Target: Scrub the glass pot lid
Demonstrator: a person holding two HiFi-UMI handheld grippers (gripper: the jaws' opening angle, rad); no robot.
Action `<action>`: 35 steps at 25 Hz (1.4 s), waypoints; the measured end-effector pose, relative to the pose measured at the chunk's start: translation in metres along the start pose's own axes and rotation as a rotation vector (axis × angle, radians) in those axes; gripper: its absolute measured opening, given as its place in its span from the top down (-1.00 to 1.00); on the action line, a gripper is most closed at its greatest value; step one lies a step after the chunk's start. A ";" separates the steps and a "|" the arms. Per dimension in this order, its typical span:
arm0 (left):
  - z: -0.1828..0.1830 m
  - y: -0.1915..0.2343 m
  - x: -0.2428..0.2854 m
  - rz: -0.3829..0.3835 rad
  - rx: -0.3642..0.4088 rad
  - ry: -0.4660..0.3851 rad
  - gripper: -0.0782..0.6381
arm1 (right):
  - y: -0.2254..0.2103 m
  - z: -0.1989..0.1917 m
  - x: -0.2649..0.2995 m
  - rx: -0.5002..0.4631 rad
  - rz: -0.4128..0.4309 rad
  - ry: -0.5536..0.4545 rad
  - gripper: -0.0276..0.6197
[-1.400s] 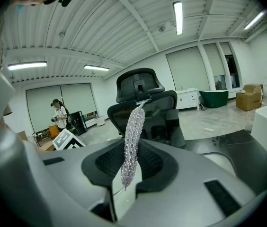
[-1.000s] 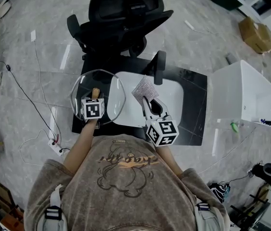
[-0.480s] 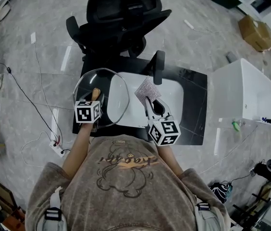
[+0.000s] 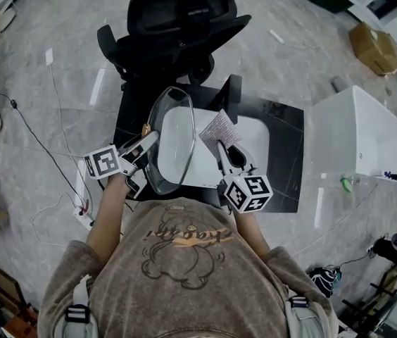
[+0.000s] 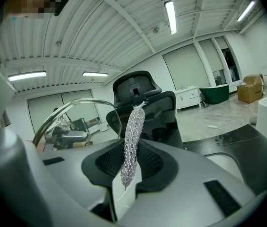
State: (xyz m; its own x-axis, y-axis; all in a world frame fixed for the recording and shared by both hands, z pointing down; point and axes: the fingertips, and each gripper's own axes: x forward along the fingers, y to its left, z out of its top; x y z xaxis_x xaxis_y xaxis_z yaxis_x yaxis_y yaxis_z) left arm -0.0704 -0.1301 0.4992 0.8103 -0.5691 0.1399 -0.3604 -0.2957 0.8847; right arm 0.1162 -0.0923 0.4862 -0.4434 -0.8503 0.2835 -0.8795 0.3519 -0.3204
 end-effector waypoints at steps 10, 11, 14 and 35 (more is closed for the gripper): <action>-0.017 -0.020 0.017 -0.115 -0.106 0.036 0.28 | 0.050 0.018 -0.003 0.008 0.265 -0.030 0.66; -0.021 -0.019 0.017 -0.116 -0.140 0.040 0.28 | 0.058 0.022 -0.005 0.001 0.300 -0.036 0.66; -0.024 -0.019 0.019 -0.118 -0.146 0.050 0.28 | 0.080 0.032 -0.011 -0.013 0.395 -0.054 0.66; -0.032 -0.048 0.033 -0.255 -0.020 0.193 0.28 | 0.056 0.034 0.023 -0.025 0.316 -0.067 0.66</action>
State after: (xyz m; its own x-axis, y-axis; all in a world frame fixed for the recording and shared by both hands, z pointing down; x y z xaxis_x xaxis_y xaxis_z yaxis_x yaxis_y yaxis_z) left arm -0.0116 -0.1108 0.4757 0.9467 -0.3221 -0.0072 -0.1270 -0.3937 0.9104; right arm 0.0621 -0.1057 0.4443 -0.6836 -0.7210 0.1133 -0.7045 0.6112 -0.3607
